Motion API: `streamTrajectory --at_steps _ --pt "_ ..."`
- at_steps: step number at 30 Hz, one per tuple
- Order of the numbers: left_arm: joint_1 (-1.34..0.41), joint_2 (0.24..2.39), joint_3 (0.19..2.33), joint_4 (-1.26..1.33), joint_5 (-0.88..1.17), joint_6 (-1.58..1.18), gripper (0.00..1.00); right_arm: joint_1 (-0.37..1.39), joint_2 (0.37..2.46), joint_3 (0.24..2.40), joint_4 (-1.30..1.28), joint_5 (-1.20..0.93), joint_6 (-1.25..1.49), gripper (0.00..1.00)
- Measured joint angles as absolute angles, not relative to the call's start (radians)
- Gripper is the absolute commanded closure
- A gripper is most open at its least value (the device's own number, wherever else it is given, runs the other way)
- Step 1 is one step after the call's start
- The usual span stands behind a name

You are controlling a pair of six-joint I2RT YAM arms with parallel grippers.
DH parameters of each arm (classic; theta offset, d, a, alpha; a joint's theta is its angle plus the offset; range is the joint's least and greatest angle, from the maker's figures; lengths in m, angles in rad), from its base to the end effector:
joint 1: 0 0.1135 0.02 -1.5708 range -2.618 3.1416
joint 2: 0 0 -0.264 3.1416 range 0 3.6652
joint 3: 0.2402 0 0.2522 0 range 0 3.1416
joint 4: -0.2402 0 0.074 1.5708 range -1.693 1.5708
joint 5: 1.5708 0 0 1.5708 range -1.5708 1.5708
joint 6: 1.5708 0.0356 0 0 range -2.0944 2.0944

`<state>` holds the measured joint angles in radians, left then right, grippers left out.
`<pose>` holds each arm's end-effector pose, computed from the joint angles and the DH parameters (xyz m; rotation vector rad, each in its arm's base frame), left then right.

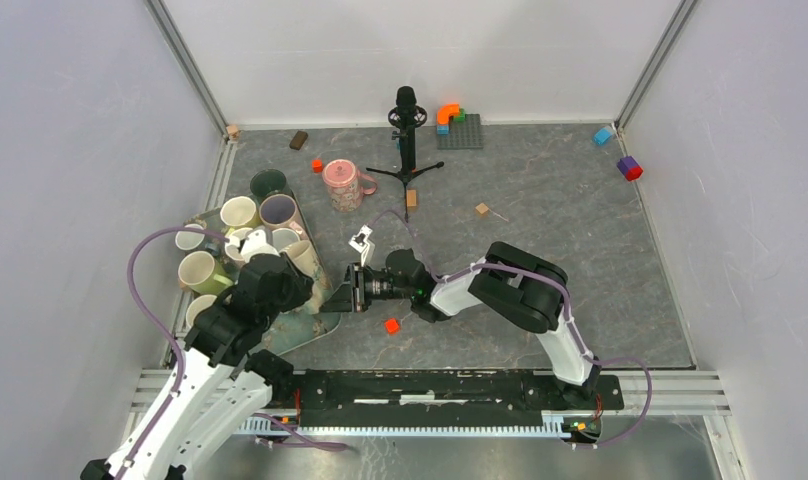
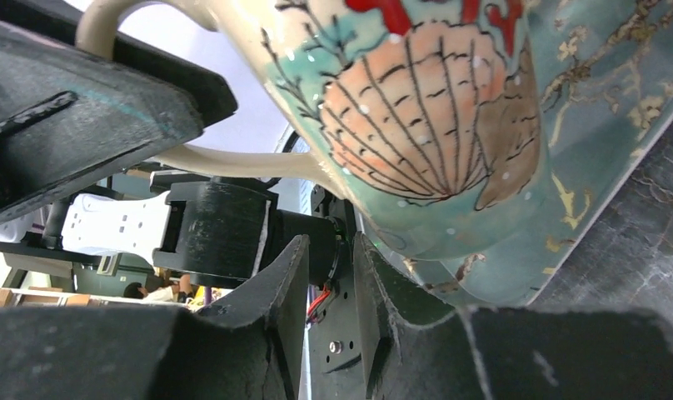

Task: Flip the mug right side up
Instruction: Place the cup on the tray.

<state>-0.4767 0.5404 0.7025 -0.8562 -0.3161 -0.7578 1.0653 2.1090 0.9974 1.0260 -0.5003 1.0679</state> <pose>0.1015 -0.0400 0.2791 -0.4788 2.1914 -0.3162 0.1897 0.3780 0.1382 -0.4764 2.0435 1.8939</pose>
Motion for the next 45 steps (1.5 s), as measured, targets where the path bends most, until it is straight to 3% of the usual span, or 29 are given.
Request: streamTrajectory --at_steps 22,45 --pt "-0.717 0.525 0.627 -0.888 -0.5 -0.893 0.98 1.074 2.209 1.028 1.03 -0.517 1.088 0.72" --pt "-0.749 0.514 0.614 -0.911 -0.488 -0.968 0.93 1.08 2.226 1.064 0.988 -0.52 1.064 0.73"
